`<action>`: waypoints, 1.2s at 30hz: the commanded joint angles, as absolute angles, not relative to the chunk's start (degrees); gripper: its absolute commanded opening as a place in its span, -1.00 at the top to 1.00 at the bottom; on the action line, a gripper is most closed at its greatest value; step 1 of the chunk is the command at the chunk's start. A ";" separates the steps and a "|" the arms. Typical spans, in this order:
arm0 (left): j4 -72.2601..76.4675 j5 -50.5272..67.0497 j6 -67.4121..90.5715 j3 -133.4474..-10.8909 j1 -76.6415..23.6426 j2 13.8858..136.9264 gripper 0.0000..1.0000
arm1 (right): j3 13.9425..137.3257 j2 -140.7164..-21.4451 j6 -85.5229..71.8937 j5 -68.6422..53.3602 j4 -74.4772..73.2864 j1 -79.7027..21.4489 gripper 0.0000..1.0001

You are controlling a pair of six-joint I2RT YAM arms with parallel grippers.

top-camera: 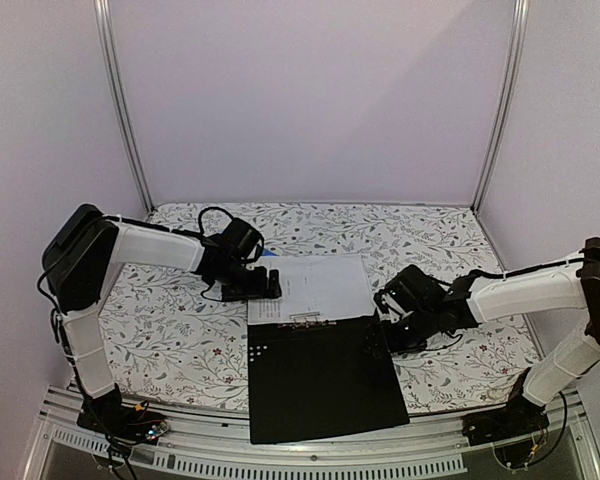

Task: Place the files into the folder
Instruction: Rotate the file at the center of the board, then close the spring clip on the folder at the center of the board.

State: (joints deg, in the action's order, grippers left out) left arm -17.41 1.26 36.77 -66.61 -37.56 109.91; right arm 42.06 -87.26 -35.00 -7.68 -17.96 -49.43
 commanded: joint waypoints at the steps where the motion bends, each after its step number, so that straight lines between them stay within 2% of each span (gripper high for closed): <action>1: -21.71 0.31 33.03 -67.41 -35.44 107.81 -0.99 | 42.38 -85.48 -37.92 -4.15 -24.03 -50.08 -0.70; 12: -22.96 -0.49 32.55 -61.63 -34.81 97.51 -0.99 | 55.11 -86.76 -27.30 5.21 -30.36 -50.05 -0.70; 21: -14.69 4.80 34.43 -53.40 -40.82 87.61 -0.88 | 68.27 -98.20 -20.25 6.21 -29.11 -49.89 -0.65; 27: -6.56 8.99 37.31 -51.39 -41.18 90.26 -0.87 | 74.71 -106.55 -19.62 2.31 -25.97 -49.14 -0.63; 36: -1.44 11.78 39.36 -52.16 -41.31 95.57 -0.87 | 76.55 -113.11 -19.43 -4.18 -22.26 -45.07 -0.61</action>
